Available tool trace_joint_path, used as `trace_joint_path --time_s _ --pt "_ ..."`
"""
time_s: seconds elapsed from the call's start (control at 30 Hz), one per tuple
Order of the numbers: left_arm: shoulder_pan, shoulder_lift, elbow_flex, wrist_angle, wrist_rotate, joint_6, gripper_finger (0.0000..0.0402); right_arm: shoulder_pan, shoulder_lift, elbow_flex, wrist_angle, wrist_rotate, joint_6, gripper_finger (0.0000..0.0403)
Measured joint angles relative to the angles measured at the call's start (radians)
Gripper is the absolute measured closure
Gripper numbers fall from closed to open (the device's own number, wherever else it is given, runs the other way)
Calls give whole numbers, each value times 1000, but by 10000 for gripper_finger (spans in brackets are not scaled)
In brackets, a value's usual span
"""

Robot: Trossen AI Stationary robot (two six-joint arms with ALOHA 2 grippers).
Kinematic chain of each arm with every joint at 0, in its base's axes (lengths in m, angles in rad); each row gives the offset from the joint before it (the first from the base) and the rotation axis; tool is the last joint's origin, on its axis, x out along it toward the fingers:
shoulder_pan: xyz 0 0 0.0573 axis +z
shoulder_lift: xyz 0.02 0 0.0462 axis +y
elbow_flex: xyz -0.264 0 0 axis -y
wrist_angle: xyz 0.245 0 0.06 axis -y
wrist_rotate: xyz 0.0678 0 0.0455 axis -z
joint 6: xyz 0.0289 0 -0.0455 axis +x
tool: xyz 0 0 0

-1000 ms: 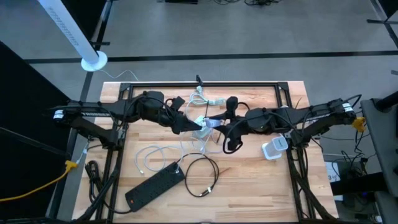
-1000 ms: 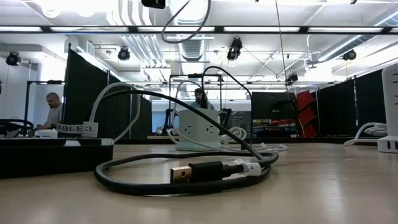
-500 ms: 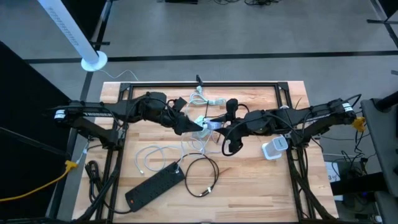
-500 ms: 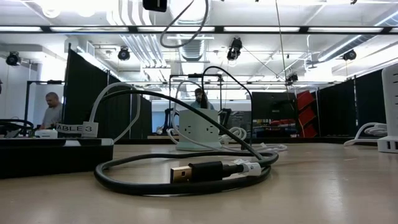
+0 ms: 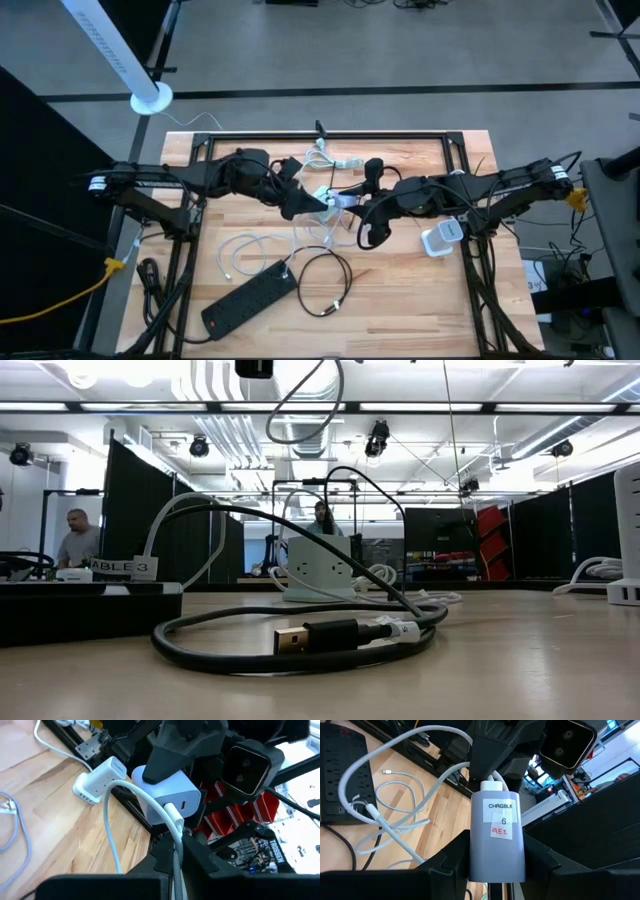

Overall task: Insert USB
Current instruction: Insert the white charger cable into the purple charger adapter

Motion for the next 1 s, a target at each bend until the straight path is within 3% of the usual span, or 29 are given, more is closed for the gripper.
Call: trace_joint_path --time_s 0.27,0.53,0.7,0.83,1.0 --pt "-1 -8 0 6 -15 153 271 2 1 2 -2 -16 54 287" --pt "-7 -30 0 -14 -26 496 165 8 -21 2 -8 -15 238 287" --pt "-21 -38 0 -22 -109 802 154 6 -49 2 -18 -21 505 287" --pt "-27 -31 0 -12 -123 1051 162 5 -52 2 -26 -84 696 287" --pt "-28 5 -2 57 -121 1152 172 5 -51 2 -50 -109 857 287"
